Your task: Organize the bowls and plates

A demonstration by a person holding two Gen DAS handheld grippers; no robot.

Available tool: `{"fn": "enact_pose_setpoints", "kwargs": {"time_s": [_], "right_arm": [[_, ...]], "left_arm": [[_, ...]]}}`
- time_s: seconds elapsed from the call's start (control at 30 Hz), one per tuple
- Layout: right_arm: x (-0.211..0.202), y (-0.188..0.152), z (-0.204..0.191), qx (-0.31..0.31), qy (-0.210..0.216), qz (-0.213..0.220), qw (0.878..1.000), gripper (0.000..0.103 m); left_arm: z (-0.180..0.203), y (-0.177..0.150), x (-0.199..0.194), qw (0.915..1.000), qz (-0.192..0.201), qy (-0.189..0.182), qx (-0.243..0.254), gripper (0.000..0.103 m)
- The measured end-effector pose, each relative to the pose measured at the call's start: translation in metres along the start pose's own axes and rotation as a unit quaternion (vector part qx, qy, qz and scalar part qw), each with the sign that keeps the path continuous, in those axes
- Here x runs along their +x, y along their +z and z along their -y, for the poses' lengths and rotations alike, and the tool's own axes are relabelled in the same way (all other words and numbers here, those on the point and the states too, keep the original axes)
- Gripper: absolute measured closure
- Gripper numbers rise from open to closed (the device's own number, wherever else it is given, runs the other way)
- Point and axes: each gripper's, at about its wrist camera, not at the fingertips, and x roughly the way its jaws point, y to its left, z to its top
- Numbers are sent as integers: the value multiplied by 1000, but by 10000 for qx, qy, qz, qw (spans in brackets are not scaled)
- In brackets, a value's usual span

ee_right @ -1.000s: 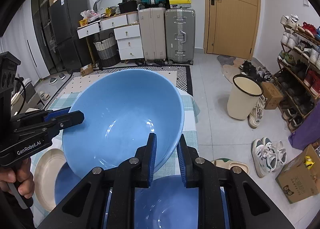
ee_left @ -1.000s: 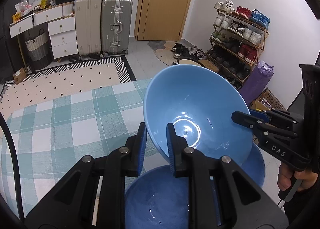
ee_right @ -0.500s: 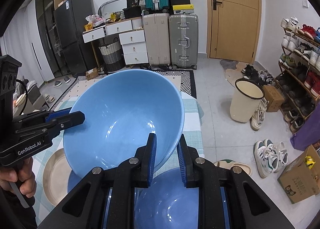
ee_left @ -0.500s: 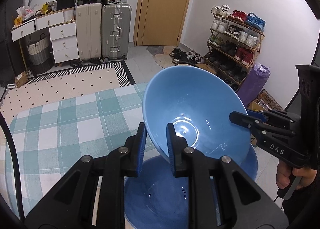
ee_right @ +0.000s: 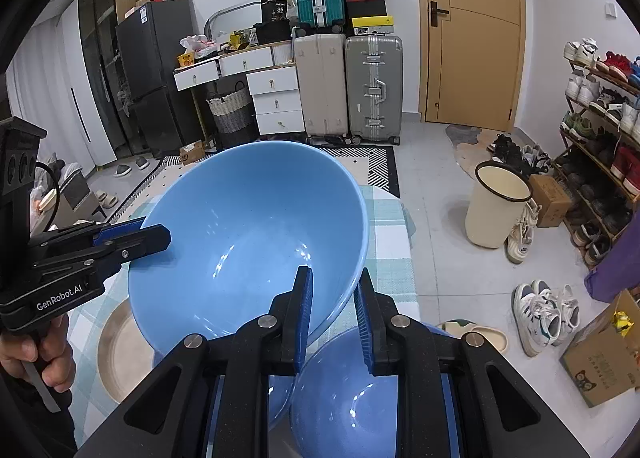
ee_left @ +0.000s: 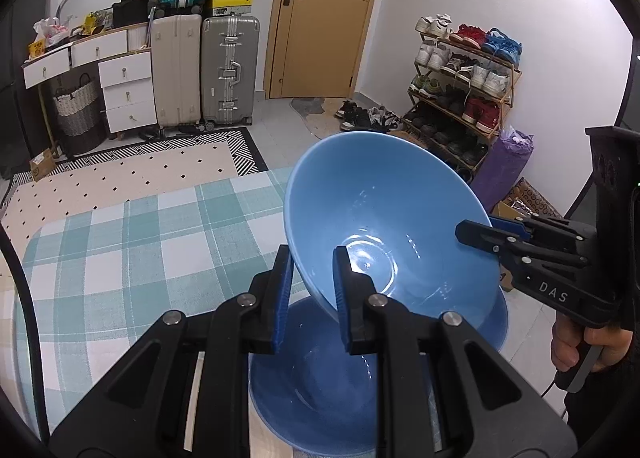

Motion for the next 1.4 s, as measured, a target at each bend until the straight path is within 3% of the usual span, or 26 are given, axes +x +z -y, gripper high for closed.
{"fn": "enact_pose_setpoints", "kwargs": {"time_s": [0.87,1.4], "right_arm": [[-2,-29,-29,-160,225,-95,9996,81],[11,-46,-44,-233,314,-277,9989,81]], "left_arm": [[-14,-41,-34,10000,-65,-3,-58,87],[-26,-75,-28,9995,-257,56,-185,87]]}}
